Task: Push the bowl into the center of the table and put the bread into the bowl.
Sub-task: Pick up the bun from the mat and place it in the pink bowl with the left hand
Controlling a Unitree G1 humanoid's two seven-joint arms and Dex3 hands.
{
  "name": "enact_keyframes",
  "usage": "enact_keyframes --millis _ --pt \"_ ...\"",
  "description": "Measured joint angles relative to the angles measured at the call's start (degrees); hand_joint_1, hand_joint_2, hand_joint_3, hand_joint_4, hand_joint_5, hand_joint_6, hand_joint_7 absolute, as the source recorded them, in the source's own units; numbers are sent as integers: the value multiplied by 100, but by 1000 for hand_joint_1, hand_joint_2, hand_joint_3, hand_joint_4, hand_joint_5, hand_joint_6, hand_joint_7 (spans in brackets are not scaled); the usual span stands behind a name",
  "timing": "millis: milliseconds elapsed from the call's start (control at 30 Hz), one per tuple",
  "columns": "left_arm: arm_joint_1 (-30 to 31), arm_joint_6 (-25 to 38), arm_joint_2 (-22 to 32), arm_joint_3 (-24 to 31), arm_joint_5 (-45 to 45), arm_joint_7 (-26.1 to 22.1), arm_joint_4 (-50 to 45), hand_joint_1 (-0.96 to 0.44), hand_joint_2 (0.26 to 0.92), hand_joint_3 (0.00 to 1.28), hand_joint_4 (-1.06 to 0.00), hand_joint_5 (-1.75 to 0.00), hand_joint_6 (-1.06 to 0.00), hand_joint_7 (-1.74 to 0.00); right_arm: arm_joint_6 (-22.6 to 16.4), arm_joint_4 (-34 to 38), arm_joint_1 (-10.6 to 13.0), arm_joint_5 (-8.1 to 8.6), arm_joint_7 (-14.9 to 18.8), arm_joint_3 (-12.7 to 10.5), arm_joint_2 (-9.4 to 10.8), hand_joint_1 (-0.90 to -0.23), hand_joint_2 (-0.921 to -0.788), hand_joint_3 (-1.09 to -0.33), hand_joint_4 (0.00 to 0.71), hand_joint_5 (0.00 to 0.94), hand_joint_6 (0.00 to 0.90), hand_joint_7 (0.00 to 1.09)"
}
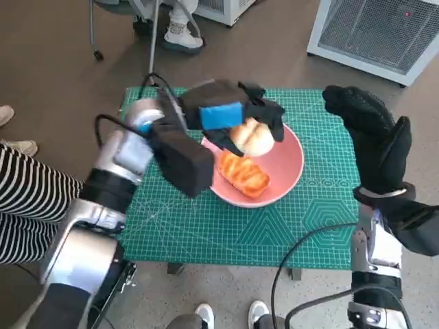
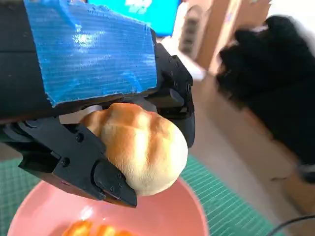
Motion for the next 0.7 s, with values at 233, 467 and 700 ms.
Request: enact_keyframes --millis 233,467,700 --pt "-113 405 -171 -199 252 55 435 -48 863 171 -315 -608 -419 -819 1 -55 10 -1 -4 -6 0 -709 -921 -710 156 1 0 564" --pt "-112 789 -186 -313 294 -158 560 -95 854 48 -218 -43 -363 -355 9 -106 29 -5 -22 -6 1 -710 -921 -710 153 0 -1 567" --pt "-63 973 -183 -225 171 -373 480 -135 854 28 -112 -3 -340 -272 42 -179 29 -7 -52 -4 11 -710 -921 -711 150 0 -1 568"
